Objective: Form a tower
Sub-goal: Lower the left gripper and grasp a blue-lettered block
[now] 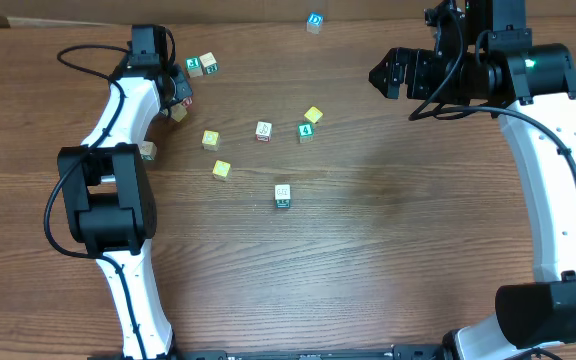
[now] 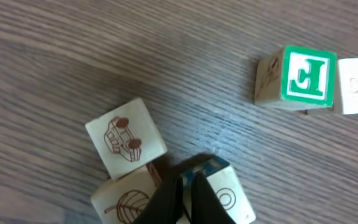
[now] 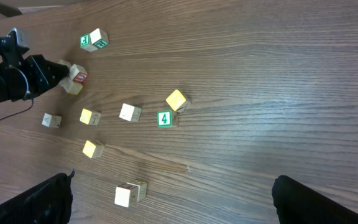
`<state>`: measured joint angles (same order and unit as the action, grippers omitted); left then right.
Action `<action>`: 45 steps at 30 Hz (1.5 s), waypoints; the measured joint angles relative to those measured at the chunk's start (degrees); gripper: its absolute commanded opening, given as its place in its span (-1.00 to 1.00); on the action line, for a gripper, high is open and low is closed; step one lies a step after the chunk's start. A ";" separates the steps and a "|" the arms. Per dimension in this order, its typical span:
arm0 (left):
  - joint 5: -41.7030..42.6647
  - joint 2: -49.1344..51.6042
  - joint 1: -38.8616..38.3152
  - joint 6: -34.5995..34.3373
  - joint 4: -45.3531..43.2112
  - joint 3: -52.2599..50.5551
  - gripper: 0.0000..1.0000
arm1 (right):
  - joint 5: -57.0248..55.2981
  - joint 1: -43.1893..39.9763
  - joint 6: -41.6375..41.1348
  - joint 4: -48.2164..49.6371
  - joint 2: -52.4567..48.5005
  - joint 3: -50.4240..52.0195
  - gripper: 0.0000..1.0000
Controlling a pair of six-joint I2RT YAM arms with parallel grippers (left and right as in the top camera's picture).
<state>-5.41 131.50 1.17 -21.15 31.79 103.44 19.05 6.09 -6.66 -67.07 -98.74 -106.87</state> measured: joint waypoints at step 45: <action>3.69 0.98 -0.17 6.38 12.57 1.09 -0.13 | 0.00 0.02 0.02 0.02 0.00 0.00 1.00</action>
<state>-1.72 132.49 0.99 -14.76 44.36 104.53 19.05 6.11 -6.63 -67.05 -98.74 -106.87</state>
